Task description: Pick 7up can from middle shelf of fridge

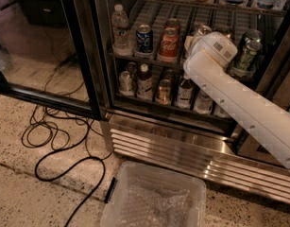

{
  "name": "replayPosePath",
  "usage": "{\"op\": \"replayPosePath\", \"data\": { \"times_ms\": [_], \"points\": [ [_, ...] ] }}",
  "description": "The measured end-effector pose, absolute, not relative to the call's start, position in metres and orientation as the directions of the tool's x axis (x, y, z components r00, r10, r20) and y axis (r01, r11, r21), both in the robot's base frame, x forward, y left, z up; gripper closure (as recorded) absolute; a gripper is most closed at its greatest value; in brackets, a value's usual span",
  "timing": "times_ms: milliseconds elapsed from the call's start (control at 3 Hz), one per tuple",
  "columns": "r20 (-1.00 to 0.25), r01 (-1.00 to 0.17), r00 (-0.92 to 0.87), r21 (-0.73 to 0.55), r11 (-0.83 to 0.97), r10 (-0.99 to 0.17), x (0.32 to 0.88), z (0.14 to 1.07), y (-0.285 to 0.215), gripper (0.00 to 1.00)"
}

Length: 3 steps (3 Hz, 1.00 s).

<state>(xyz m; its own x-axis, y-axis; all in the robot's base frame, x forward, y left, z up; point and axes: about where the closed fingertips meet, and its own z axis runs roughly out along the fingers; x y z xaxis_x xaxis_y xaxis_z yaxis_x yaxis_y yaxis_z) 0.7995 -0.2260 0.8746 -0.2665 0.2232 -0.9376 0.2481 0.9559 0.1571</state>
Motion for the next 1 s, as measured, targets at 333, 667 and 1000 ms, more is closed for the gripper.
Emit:
{"op": "replayPosePath", "data": {
  "times_ms": [333, 667, 1000],
  "points": [
    [-0.933, 0.236, -0.283, 0.159, 0.959, 0.225, 0.798, 0.874, -0.226, 1.0],
    [-0.903, 0.246, -0.319, 0.215, 0.945, 0.288, 0.779, 0.882, -0.224, 1.0],
    [-0.858, 0.275, -0.373, 0.263, 0.925, 0.354, 0.757, 0.882, -0.222, 1.0]
  ]
}}
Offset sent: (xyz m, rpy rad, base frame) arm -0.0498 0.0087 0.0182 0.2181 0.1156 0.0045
